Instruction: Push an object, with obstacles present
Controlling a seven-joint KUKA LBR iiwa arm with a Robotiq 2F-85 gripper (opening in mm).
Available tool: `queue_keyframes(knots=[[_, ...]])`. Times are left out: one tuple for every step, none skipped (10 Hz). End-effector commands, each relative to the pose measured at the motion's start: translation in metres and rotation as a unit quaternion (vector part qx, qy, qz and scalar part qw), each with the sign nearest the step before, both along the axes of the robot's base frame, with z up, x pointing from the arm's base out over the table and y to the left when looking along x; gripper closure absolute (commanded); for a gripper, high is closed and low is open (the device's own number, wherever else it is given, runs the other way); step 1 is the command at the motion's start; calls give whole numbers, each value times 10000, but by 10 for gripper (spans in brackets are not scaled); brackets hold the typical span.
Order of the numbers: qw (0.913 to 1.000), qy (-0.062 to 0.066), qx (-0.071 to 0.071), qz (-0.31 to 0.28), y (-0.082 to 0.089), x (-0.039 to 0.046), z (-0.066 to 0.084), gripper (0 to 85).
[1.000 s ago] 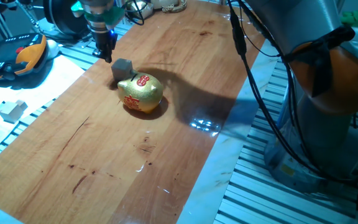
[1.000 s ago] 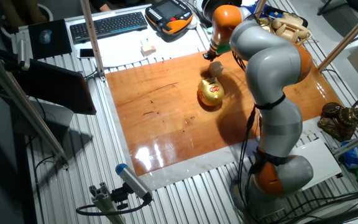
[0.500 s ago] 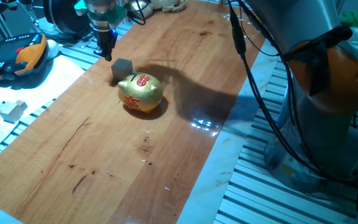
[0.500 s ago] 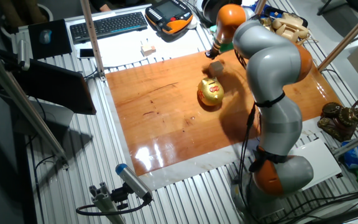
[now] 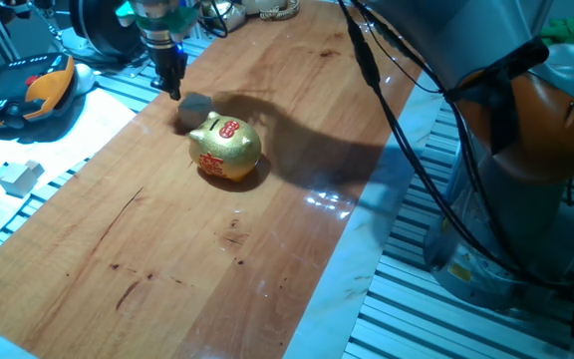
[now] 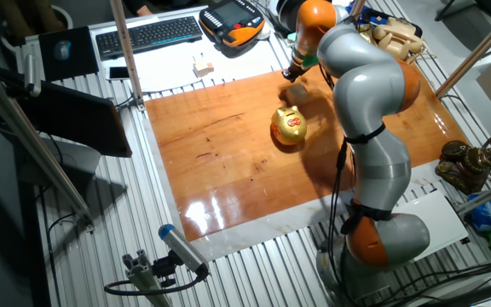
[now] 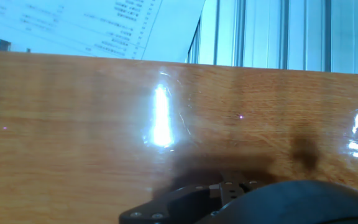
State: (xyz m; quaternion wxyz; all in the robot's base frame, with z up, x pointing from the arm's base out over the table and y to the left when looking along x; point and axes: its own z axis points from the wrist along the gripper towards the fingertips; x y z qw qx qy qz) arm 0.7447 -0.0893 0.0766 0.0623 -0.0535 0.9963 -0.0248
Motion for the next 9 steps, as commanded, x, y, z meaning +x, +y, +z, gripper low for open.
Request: queue_keyframes(knots=[[10000, -34, -13, 3, 15, -19, -28, 850], [10000, -72, -6, 4, 26, -59, -70, 850], [10000, -72, 24, 12, 25, -94, -97, 850], [10000, -39, 40, 64, 5, -129, -108, 850], [9999, -15, 43, 101, -30, -177, -107, 850], [9999, -14, 41, 116, -41, -219, -106, 850], [9999, -14, 42, 109, -25, -268, -112, 850], [10000, -16, 24, 71, 16, -326, -122, 850], [10000, -9, 18, 55, 38, -382, -132, 850]])
